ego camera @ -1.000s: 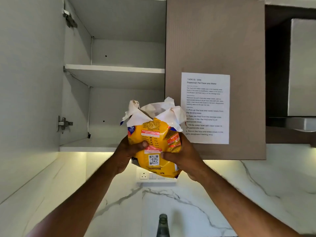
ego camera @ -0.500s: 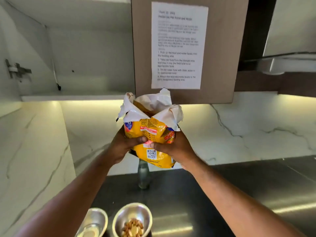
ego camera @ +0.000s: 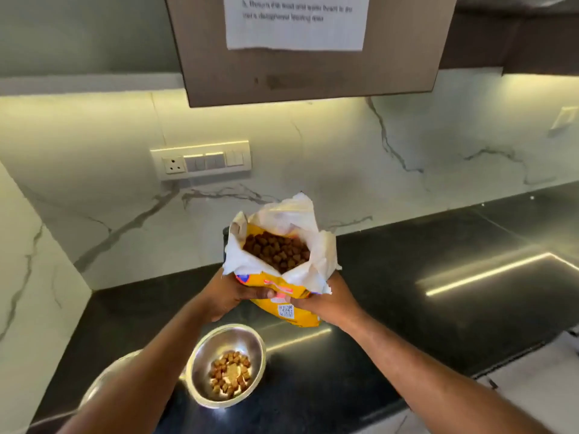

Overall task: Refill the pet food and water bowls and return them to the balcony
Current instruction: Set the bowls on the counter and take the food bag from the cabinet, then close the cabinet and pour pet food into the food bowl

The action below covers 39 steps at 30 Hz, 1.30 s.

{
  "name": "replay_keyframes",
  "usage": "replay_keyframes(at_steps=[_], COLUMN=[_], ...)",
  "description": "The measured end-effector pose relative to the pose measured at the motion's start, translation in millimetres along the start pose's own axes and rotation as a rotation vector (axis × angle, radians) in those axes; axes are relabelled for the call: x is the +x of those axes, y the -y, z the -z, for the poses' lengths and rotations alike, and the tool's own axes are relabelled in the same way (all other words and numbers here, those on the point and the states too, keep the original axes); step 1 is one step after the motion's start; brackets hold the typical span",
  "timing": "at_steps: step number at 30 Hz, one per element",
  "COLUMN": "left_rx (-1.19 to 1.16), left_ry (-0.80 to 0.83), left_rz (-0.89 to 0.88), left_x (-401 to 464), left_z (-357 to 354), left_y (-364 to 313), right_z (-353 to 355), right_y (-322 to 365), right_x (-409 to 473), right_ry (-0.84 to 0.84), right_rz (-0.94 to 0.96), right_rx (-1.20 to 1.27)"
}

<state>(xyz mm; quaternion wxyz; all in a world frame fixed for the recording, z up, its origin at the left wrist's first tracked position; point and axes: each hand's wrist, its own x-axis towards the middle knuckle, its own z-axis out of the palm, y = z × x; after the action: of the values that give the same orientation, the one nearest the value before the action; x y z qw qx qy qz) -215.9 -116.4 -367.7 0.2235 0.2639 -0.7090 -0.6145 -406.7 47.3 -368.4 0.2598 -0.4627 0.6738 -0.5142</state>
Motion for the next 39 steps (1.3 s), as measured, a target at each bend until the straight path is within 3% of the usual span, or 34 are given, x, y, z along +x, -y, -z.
replay_keyframes(at_steps=[5, 10, 25, 32, 39], left_rx=[0.033, 0.139, 0.255, 0.225, 0.108], left_ry=[0.041, 0.114, 0.286, 0.090, -0.228], left_rz=[0.089, 0.107, 0.065, 0.106, -0.061], left_x=[30, 57, 78, 60, 12], left_z=[-1, -6, 7, 41, 71], left_y=[61, 96, 122, 99, 31], right_z=[-17, -29, -31, 4, 32], right_y=[-65, -107, -141, -100, -14], right_x=[7, 11, 13, 14, 33], right_ry=[0.005, -0.011, 0.085, 0.095, 0.040], right_rz=[-0.193, -0.238, -0.354, -0.172, 0.130], right_rx=[-0.005, -0.065, -0.051, -0.016, -0.125])
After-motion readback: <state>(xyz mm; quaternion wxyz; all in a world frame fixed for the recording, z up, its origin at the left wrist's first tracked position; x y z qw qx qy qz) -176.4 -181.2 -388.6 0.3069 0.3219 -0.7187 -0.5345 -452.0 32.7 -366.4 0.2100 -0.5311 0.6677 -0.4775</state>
